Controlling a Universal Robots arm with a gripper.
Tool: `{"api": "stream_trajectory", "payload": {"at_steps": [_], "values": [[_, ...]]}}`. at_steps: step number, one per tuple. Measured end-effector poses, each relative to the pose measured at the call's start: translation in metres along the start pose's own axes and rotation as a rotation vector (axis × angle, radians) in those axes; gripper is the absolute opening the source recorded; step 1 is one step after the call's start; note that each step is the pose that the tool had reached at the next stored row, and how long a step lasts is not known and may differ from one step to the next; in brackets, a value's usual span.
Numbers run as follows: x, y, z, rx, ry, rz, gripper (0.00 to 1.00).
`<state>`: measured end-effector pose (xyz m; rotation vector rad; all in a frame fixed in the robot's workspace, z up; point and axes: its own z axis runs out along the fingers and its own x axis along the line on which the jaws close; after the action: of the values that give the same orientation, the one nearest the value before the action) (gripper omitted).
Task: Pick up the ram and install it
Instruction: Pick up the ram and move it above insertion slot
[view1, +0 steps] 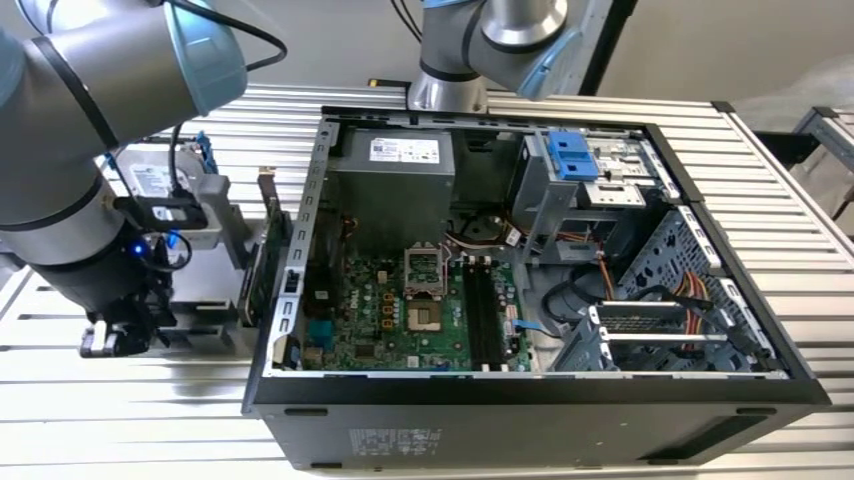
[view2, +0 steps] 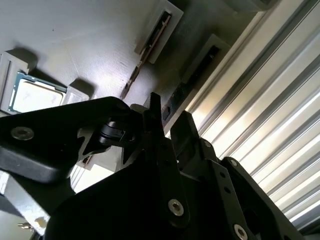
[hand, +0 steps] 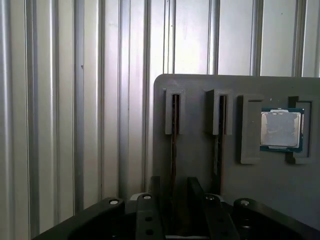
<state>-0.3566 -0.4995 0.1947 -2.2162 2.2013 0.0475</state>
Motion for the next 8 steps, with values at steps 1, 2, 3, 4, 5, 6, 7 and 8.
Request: {"api": "stream_trajectory", "payload": {"at_steps": [1, 2, 3, 4, 5, 6, 7, 8], "values": [[0.0007, 0.0000, 0.0000, 0.0000, 0.0000, 0.000, 0.00], [0.0013, 0.0000, 0.0000, 0.0000, 0.0000, 0.000, 0.00], [0.0015, 0.0000, 0.0000, 0.0000, 0.0000, 0.000, 0.00], [0.0016, 0.0000, 0.0000, 0.0000, 0.0000, 0.000, 0.00], [0.0017, 0.0000, -0.0001, 0.0000, 0.0000, 0.000, 0.00], [0.0018, 0.0000, -0.0001, 0.0000, 0.0000, 0.000, 0.00], [0.0024, 0.0000, -0.0001, 0.0000, 0.0000, 0.000, 0.00], [0.0030, 0.0000, -0.0001, 0.0000, 0.0000, 0.000, 0.00]]}}
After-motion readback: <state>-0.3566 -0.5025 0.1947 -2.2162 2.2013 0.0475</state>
